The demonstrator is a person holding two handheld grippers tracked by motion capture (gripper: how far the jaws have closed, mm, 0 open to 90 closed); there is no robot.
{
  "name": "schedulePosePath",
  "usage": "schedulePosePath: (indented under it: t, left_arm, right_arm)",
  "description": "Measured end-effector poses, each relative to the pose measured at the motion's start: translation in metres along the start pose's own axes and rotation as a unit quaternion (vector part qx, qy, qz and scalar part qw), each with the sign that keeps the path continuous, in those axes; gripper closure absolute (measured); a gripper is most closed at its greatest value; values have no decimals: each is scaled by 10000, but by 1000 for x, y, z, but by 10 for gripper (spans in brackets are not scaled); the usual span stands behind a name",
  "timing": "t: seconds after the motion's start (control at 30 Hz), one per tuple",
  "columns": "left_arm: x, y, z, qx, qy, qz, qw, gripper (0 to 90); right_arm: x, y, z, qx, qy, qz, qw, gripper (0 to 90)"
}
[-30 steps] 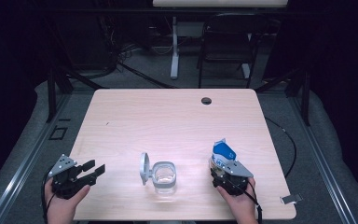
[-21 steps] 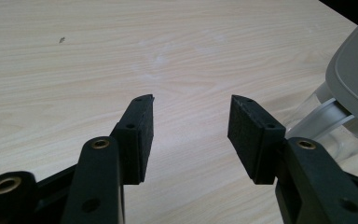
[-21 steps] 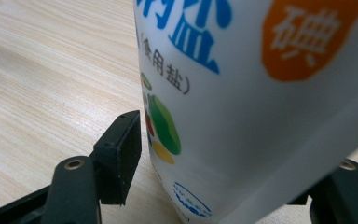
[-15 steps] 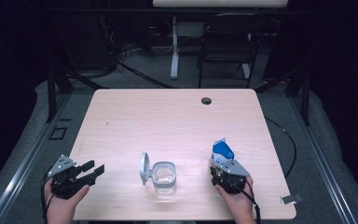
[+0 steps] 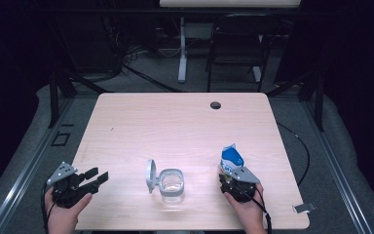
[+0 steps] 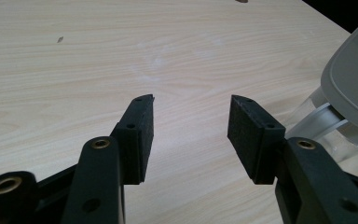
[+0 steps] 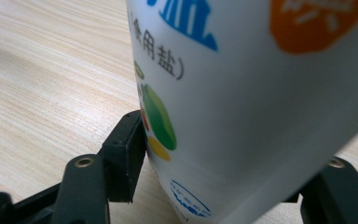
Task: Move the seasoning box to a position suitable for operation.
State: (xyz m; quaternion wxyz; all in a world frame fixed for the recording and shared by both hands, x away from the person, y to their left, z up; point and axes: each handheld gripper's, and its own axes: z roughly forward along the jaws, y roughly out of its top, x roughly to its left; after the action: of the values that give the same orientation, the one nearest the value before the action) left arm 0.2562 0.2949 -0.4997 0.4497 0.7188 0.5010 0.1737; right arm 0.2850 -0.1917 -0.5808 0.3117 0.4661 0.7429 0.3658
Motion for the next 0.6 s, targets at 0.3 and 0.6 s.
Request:
schedulePosePath:
  t: [0.3,0.6]
  left_arm:
    - [2,-1,0,1,38,-17,10000,509]
    - [2,-1,0,11,48,-5,10000,510]
  right_arm:
    - [-2,1,1,2,89,-3,10000,411]
    - [-6,2,0,42,205,-75,9998,424]
